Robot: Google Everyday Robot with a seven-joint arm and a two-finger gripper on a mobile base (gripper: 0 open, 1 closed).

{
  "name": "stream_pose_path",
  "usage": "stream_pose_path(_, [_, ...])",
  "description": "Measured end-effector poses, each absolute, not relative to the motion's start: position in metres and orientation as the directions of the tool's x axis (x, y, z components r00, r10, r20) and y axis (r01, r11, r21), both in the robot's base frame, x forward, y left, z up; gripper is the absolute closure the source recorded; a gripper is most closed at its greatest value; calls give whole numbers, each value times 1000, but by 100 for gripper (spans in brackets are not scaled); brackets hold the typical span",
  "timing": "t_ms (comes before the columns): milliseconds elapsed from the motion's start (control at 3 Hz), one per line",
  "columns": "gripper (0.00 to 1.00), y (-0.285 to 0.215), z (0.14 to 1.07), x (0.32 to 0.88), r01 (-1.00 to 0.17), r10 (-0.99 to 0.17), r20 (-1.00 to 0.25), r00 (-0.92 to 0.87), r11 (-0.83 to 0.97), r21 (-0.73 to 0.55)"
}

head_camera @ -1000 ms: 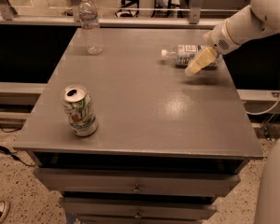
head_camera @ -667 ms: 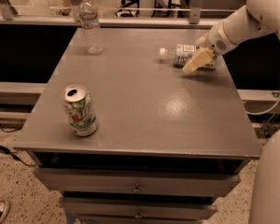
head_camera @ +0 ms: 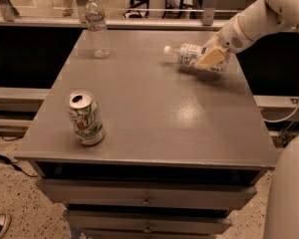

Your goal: Move blue plastic bottle near 7up can

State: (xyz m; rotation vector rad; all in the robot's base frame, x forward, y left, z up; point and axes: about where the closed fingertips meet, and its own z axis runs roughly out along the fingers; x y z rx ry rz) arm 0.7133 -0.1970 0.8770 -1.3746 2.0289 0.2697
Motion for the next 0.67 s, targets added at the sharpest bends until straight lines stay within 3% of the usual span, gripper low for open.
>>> stream_pose_path(333, [99,-175,913,676,-929,-750,-642,-159,334,-160])
stream_pose_path(667, [100,-163,943,643,-951,-746,-658,-105,269,-153])
